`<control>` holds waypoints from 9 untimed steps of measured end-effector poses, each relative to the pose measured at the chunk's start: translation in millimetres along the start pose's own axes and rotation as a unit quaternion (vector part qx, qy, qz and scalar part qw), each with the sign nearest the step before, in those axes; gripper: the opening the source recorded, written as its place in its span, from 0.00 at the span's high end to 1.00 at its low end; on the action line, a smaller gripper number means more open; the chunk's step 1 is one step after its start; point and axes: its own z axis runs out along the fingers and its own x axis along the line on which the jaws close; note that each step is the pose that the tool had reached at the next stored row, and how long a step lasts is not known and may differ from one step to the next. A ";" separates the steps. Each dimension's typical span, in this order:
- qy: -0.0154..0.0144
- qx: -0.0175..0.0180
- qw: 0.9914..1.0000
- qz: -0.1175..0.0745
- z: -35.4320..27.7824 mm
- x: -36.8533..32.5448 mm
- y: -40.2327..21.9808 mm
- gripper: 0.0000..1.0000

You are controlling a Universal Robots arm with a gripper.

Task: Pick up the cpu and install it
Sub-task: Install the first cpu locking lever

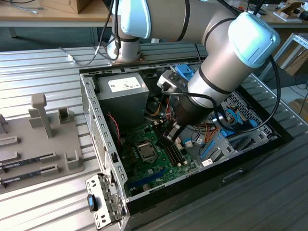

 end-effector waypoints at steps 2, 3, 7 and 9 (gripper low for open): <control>-0.002 -0.001 1.000 0.010 3.8 -0.4 -0.4 0.64; -0.003 -0.002 1.000 0.017 6.6 -0.7 -0.7 0.64; -0.005 -0.004 1.000 0.027 12.3 -0.2 1.1 0.64; -0.006 -0.004 1.000 0.029 14.6 2.0 4.8 0.64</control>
